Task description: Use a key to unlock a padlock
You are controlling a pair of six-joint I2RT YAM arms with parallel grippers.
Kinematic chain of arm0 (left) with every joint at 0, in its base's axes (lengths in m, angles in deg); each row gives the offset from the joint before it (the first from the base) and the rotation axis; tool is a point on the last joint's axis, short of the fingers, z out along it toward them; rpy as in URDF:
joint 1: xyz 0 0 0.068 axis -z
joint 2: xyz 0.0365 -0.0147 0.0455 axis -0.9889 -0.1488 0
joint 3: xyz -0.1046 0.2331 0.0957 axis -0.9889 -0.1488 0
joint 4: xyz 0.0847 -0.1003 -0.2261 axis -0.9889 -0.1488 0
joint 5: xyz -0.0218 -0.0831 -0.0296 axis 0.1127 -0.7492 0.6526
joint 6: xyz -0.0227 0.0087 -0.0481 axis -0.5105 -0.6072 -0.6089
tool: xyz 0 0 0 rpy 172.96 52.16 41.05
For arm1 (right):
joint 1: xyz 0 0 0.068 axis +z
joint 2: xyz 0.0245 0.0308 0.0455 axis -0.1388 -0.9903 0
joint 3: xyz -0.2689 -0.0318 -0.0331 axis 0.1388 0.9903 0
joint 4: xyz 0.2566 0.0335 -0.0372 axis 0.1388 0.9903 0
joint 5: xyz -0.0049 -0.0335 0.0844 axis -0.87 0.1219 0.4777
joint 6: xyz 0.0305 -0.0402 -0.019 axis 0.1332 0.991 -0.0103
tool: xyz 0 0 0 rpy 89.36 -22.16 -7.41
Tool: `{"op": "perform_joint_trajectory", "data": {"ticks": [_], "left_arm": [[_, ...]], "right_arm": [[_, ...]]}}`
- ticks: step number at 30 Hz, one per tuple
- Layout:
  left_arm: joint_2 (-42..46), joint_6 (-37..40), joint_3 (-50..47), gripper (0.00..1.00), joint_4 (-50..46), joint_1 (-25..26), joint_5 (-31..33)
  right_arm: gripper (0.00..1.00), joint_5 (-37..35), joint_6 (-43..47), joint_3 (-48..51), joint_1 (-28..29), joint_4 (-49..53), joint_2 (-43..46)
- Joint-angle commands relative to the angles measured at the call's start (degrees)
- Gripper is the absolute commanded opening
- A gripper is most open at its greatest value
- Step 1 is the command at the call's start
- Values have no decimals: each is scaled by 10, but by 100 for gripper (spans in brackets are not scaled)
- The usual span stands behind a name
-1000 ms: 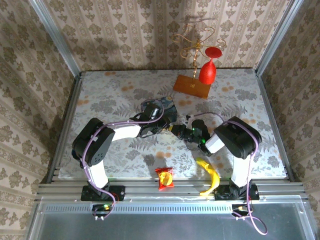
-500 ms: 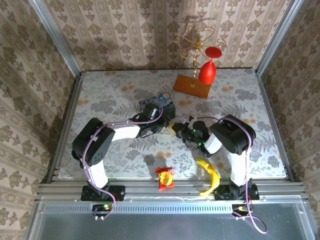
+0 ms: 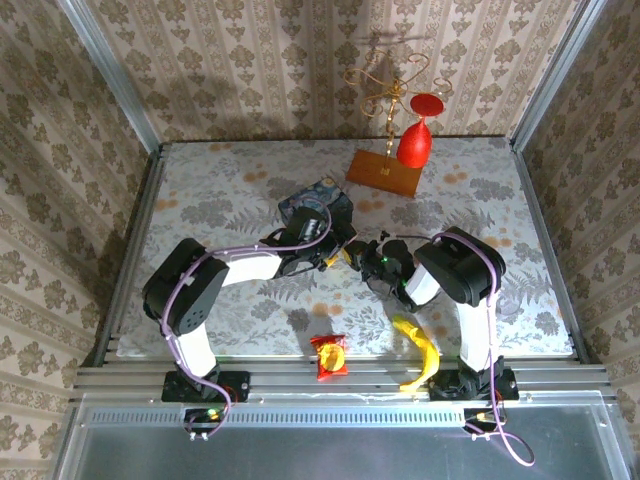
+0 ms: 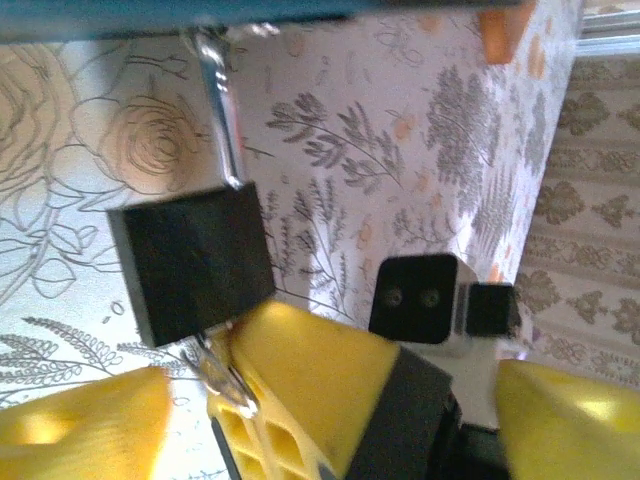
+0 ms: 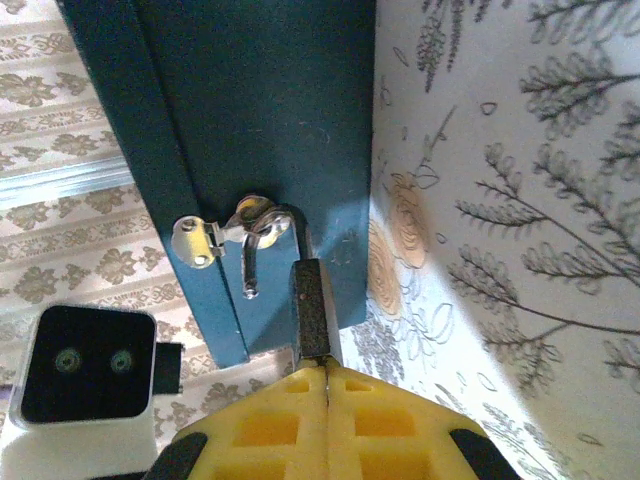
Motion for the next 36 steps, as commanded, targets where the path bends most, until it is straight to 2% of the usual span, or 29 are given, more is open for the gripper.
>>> {"op": "perform_joint_trajectory", "data": {"ticks": [1,8,13,20,27,32,36], "left_arm": [[44,26,-8,100,-14,-3,2],[120,122,-2,100,-111,-11,58],[180,240,39,100,-220,-15,163],[202,364,95,100,-299,-38,283],[125,476,170,100,-325,-66,344],[31,537,256,100,-362,-79,355],[-13,546,308,100,-387,-77,339]], "right_arm": [[0,-35,-25,-13,2,5,-9],[0,-49,-50,-14,2,3,-18],[0,-53,-59,-17,2,3,-20],[0,-60,-83,-26,3,2,-32],[0,-76,-79,-27,10,3,-34],[0,-90,-73,-2,14,3,-20],[0,-104,-66,35,19,4,4]]}}
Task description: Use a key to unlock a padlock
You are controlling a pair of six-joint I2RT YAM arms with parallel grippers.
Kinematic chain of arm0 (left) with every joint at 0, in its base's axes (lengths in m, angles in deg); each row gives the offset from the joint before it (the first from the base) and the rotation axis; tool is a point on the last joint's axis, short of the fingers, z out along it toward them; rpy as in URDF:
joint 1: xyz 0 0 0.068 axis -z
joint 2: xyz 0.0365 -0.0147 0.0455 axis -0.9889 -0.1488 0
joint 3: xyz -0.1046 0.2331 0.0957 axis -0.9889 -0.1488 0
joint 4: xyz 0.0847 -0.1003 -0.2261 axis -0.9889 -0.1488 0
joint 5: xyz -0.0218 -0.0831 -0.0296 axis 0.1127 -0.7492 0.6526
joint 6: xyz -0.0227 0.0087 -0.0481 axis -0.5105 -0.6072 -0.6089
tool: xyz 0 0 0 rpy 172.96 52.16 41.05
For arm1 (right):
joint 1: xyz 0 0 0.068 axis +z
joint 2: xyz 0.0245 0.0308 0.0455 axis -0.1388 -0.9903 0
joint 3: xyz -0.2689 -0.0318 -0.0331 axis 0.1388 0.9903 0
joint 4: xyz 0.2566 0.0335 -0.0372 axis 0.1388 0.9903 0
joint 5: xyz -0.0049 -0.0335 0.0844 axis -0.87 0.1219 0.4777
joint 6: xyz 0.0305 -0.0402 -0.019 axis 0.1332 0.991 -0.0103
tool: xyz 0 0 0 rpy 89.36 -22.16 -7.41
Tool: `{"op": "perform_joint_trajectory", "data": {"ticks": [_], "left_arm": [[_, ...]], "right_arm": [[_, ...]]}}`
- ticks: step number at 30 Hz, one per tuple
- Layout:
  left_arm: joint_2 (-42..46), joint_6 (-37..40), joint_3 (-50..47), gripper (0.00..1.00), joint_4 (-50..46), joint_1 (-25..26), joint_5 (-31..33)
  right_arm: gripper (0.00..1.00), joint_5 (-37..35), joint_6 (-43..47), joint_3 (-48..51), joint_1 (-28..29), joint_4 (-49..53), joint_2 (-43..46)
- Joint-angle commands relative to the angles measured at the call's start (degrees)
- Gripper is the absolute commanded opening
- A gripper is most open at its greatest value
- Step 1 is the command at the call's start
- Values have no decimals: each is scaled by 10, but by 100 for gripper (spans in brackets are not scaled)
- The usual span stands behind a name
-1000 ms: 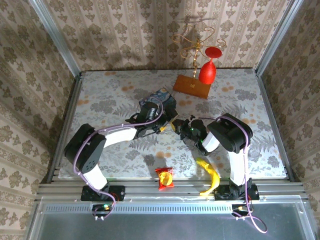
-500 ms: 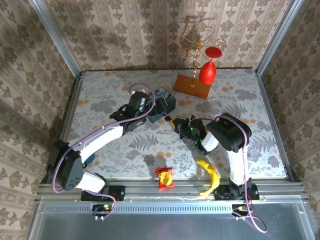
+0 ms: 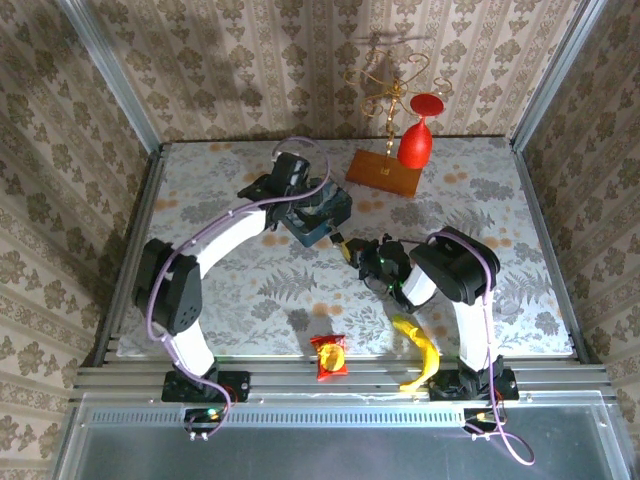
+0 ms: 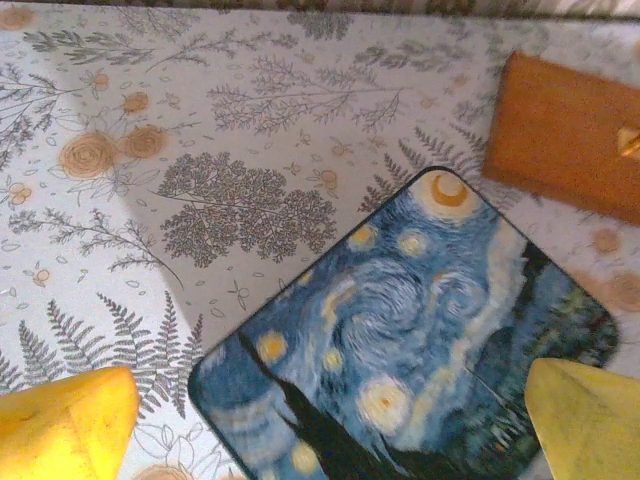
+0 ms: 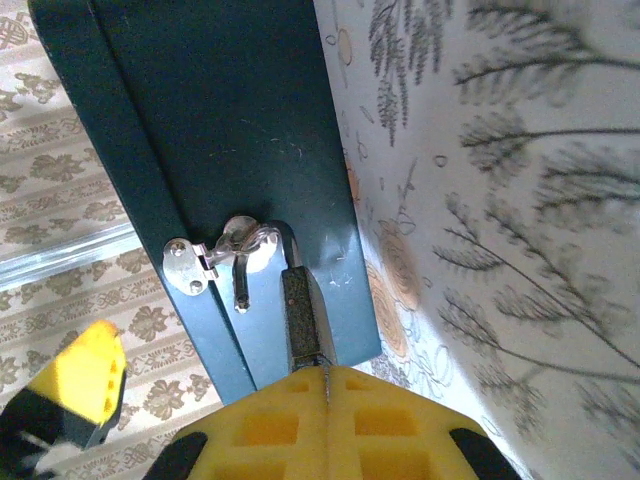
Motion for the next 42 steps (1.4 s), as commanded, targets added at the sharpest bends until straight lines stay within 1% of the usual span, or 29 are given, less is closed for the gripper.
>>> {"op": "perform_joint_trajectory", "data": {"ticks": [1,3,7,11,13,15,16,18,19,23,27,29,30,32,34,36,37,40,42], "left_arm": [[-14,38,31,100,-32,2,-4],[-17,37,27,100,-19,5,-14],[-30,36,32,100,-24,12,-9],[-35,33,20,100,-28,23,6],[-34,24,6,100,-22,26,3],[-32,18,-5,100,-22,27,0],[-31,16,-9,100,-23,27,-2],[-25,12,-18,100,-23,27,-3],[-20,10,-24,100,-23,27,-3],[-4,5,-39,100,-25,27,-10],[17,-9,-54,100,-41,27,-12],[30,-16,-65,100,-50,25,-11],[38,-20,-70,100,-55,23,-10],[50,-28,-82,100,-67,21,-7],[63,-35,-97,100,-72,18,-4],[70,-40,-111,100,-67,15,-5],[71,-45,-115,100,-67,13,-9],[67,-56,-124,100,-62,7,-25],[65,-63,-132,100,-55,6,-33]], "right_arm": [[0,-40,6,44,7,19,26],[0,-47,8,68,11,20,40],[0,-53,8,102,21,21,57],[0,-53,6,116,33,23,51],[1,-54,6,118,38,23,41],[10,-59,13,120,40,23,37],[18,-63,17,123,41,23,39],[30,-72,27,131,41,26,46],[34,-76,32,135,41,28,52],[37,-81,50,142,39,46,77],[38,-84,78,145,39,111,129],[38,-88,102,142,39,169,175],[39,-90,120,137,39,213,205],[39,-95,168,112,39,337,277],[45,-111,247,49,42,542,360],[55,-160,336,-20,52,731,419],[58,-185,377,-55,57,802,436],[62,-218,461,-123,61,919,445],[63,-218,500,-145,65,941,434]]}}
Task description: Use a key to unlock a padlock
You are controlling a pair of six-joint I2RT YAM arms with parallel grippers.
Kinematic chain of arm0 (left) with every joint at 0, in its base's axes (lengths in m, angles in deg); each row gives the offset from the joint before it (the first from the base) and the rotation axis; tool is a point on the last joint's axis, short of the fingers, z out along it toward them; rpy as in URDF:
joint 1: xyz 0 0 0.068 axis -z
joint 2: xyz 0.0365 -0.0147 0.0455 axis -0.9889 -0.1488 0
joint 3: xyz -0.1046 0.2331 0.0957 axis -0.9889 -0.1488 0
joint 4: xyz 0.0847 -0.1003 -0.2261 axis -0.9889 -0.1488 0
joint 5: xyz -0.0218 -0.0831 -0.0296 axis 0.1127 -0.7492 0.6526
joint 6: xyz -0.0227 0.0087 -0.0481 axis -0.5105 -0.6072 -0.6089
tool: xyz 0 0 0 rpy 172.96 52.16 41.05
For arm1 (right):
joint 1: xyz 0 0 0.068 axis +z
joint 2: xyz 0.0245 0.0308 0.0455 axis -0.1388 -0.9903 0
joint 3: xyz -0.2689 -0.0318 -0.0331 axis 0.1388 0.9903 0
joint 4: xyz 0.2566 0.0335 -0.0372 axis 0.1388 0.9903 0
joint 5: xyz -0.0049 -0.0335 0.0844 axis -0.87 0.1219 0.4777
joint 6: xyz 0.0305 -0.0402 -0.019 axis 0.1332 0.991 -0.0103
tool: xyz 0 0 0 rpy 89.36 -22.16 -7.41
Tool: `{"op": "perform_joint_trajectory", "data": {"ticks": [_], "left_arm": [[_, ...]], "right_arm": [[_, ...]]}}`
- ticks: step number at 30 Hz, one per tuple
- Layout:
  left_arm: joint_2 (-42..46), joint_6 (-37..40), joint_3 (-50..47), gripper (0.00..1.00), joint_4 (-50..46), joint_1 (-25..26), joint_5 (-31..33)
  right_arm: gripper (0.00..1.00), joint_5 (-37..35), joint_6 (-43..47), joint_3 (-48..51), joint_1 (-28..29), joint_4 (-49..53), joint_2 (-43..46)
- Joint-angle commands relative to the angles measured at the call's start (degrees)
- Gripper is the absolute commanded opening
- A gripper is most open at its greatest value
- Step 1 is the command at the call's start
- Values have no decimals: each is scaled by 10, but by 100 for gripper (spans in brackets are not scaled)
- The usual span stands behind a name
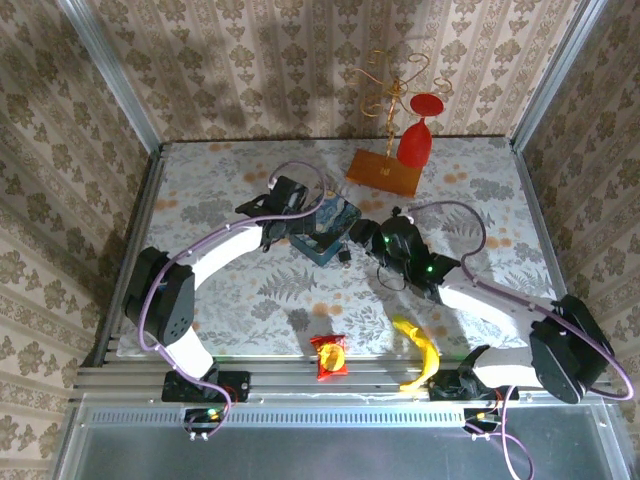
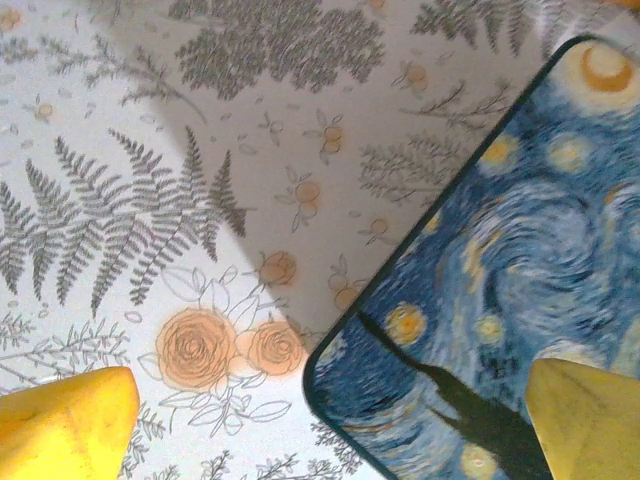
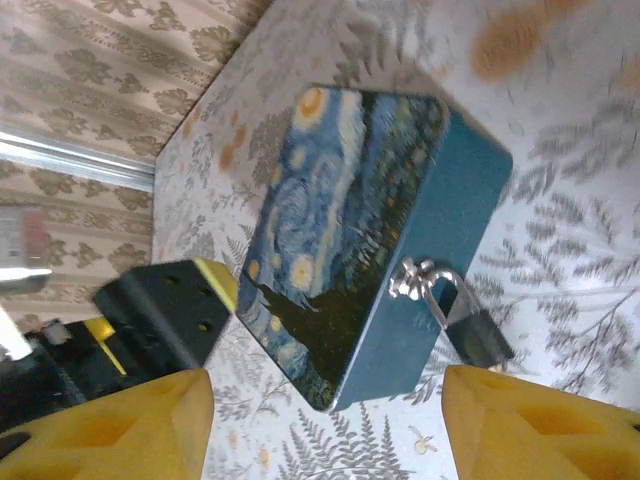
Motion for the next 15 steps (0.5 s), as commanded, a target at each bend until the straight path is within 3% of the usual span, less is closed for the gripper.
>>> {"op": "perform_joint_trajectory", "data": {"ticks": [1,8,15], "left_arm": [[4,-28,-18,100,0,-4,-19],[2,-38,-42,100,11,-5,-32],[-10,-46,-58,100,21,-13,-45]], "right_arm": [[65,-59,131,-24,10,211,-21],[70,-79,181,-104,52,257,-118],[66,-65,232,-193,68,281,-221]]}}
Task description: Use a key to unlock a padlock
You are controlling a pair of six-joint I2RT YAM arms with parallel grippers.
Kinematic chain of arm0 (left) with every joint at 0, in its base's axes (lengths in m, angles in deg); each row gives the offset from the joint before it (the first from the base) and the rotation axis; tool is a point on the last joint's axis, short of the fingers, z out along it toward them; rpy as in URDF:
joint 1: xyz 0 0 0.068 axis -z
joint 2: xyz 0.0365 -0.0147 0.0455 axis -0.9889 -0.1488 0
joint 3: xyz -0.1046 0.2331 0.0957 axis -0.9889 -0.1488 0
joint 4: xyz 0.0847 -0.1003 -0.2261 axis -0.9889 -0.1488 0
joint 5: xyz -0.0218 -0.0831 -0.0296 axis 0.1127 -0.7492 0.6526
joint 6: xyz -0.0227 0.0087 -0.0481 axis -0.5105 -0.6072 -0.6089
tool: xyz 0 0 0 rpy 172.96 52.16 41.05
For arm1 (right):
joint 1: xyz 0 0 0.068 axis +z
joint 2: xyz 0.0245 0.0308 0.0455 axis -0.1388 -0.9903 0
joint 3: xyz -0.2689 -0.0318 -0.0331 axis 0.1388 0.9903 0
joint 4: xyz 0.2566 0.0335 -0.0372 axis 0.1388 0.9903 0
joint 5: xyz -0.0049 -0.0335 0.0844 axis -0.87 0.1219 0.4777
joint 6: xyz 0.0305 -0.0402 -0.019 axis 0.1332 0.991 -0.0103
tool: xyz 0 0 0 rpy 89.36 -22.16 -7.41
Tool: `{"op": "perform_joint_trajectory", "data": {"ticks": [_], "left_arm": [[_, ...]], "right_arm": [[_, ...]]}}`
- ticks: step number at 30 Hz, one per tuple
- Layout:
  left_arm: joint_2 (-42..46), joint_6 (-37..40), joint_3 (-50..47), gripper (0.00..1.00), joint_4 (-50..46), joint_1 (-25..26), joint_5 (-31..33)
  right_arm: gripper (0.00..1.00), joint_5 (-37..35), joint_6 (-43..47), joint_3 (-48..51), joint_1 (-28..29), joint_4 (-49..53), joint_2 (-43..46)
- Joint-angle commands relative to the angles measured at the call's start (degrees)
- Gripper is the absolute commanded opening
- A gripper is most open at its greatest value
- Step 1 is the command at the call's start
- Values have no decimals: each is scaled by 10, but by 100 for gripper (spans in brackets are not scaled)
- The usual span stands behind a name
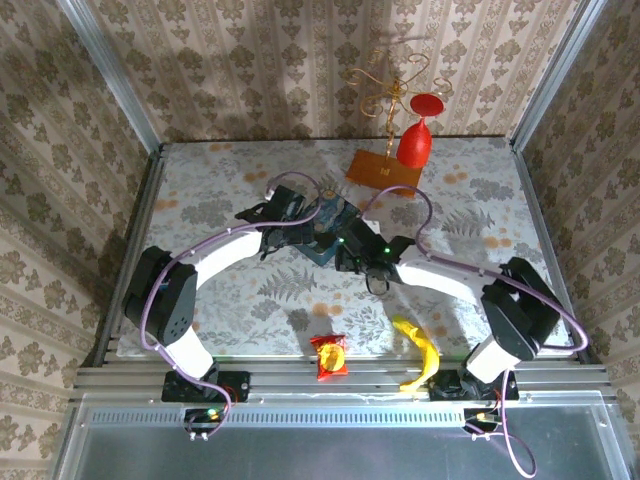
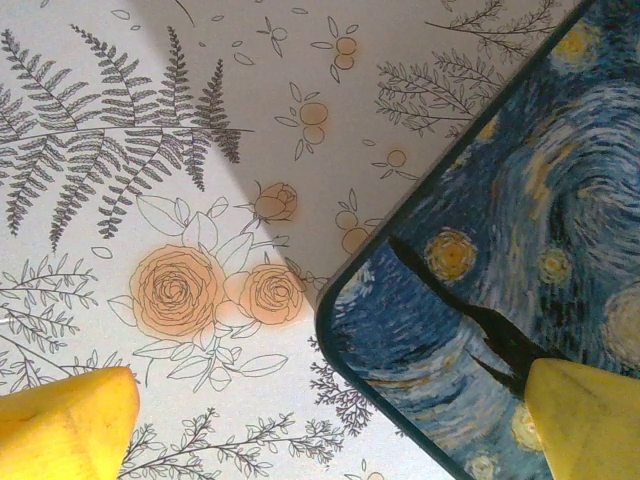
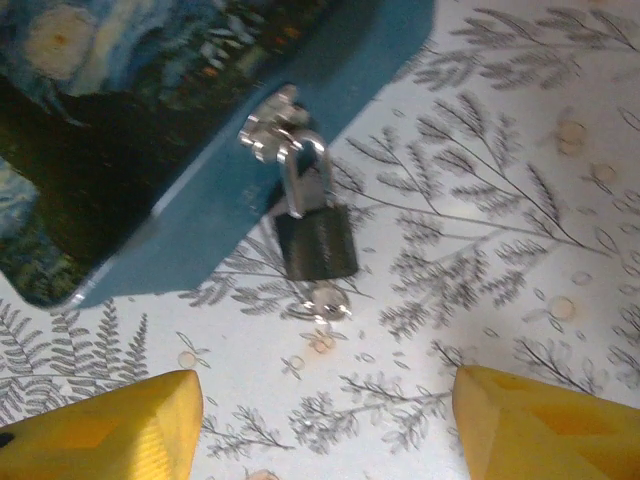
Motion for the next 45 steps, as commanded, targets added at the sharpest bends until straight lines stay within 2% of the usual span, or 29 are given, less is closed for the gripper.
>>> {"op": "perform_joint_trajectory", "data": {"ticks": [1,11,24,31,45], "left_arm": [[-9,-14,-16,100,9,-5,-11],[-21,-15,-28,100,8,-17,-9],[-25,-10,-18,100,5,-23,-12],[-27,-10,-14,100,5,-23,-16],[-25,-12,-15,100,6,-24,-16]], "right_arm": [[66,-10,43,-37,3,34,-34],[67,-8,80,-102,-2,52,-119],[62,-1,83,-128,-17,11,-186],[61,3,97,-137,-24,-8,-208],[53,28,98,-126,-39,-43,-215]]}}
